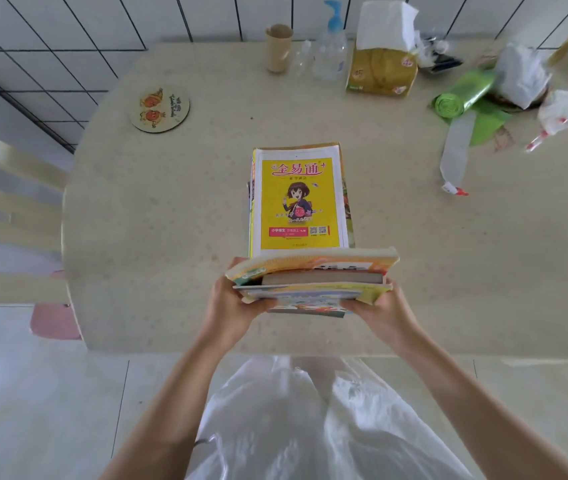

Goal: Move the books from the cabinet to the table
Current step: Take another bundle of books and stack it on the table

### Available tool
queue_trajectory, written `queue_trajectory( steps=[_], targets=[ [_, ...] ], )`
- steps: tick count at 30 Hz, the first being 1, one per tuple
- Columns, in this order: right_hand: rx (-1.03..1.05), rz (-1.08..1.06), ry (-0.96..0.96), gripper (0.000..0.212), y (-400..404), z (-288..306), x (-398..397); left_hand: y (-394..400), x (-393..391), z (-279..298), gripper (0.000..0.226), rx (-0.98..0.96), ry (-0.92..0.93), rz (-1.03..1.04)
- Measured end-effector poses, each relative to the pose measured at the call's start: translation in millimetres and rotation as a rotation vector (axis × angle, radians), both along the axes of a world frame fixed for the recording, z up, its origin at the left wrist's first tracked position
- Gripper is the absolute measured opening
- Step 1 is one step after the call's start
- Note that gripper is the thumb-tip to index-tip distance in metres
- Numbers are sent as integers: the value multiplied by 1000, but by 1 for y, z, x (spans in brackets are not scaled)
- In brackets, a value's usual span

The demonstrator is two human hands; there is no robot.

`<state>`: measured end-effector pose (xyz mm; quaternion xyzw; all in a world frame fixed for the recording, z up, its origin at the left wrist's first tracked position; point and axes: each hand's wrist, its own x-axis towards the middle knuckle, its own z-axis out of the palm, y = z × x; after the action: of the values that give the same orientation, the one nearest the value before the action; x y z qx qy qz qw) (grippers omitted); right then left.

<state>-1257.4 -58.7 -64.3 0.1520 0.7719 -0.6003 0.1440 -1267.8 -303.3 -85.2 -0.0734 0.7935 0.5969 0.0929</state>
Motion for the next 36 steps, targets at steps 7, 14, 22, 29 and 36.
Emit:
queue_trajectory(
  steps=[7, 14, 22, 29, 36],
  targets=[
    [80, 81, 11, 53, 4, -11, 6, 5, 11, -8, 53, 36, -22, 2],
    [50, 202, 120, 66, 5, -16, 11, 12, 7, -11, 55, 95, -59, -66],
    [109, 103, 30, 54, 5, -26, 5, 9, 9, -22, 54, 20, -72, -4],
    [109, 143, -26, 43, 14, -30, -9, 5, -3, -16, 48, -23, -115, 48],
    [-50, 221, -20, 47, 23, 5, -42, 5, -34, 27, 60, 54, -114, 2]
  ],
)
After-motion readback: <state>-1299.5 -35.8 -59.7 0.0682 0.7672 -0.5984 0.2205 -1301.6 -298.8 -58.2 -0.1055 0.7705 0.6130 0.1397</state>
